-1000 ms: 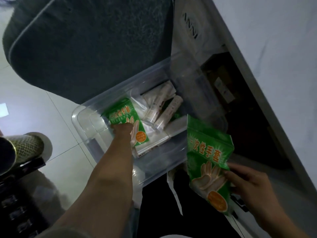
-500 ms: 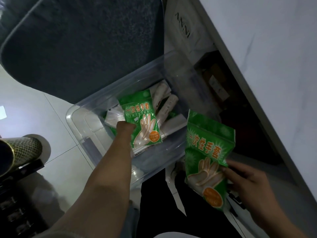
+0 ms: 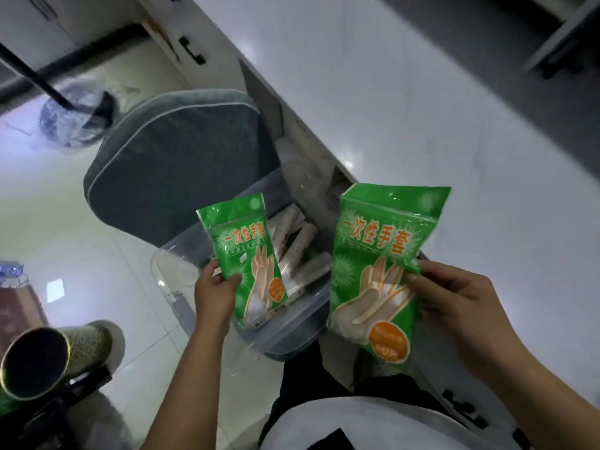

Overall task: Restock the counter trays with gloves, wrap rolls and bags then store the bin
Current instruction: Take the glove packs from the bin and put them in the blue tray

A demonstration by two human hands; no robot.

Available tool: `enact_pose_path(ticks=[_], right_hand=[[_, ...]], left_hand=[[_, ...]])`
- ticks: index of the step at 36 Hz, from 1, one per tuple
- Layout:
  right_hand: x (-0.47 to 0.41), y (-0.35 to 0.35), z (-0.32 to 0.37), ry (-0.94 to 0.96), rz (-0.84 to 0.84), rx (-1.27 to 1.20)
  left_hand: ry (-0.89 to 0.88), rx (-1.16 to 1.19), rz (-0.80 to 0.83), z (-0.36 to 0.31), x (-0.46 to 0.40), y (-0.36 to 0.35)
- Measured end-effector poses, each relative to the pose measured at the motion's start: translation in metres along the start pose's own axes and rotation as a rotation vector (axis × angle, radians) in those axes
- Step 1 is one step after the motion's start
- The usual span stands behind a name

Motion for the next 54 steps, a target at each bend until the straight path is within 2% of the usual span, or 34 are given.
enact_pose_path(ticks=[4, 8, 15, 22, 27, 31, 37, 41, 49, 52, 54], right_hand=[[0.018, 0.047, 0.037, 0.064, -0.048, -0.102], [0.035, 0.113, 0.07, 0.157, -0.13, -0.077], [0.068, 0.218, 0.095, 0.3, -0.329, -0.094], [0.111, 0.285, 0.086, 0.34, -0.448, -0.126], [0.141, 0.32, 0.078, 0.36, -0.495, -0.178], [0.157, 0.342, 0.076, 0.388, -0.528, -0.178], [0.163, 0.36, 0.08, 0.415, -0.567, -0.175], [0.148, 0.351, 0.087, 0.402, -0.542, -0.182], [0.077, 0.291, 0.068, 0.147, -0.413, -0.216], [0.045, 0.265, 0.059, 0.062, -0.31, -0.262], [0.026, 0.252, 0.049, -0.002, -0.265, -0.316]], left_hand=[[-0.056, 0.118, 0.063, -0.034, 0.067, 0.005], [-0.156, 0.138, 0.168, -0.072, 0.137, -0.009], [-0.24, -0.008, 0.444, -0.118, 0.231, -0.11], [-0.187, -0.15, 0.677, -0.103, 0.305, -0.241], [-0.163, -0.415, 0.736, -0.08, 0.327, -0.304], [-0.142, -0.516, 0.765, -0.073, 0.322, -0.329], [-0.101, -0.523, 0.78, -0.075, 0.31, -0.344], [-0.146, -0.544, 0.706, -0.088, 0.295, -0.344], [-0.235, -0.644, 0.566, -0.106, 0.249, -0.335], [-0.227, -0.596, 0.563, -0.112, 0.231, -0.329], [-0.158, -0.483, 0.591, -0.114, 0.22, -0.322]])
Point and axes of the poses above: each hand's wrist, its own x-axis away from the middle knuckle, its own y-axis out of the back of the hand, z = x × y, the point moved 8 cm from there along -x, towards the middle knuckle, and after that the axes turned 13 degrees about y, right-handed, at the moved point
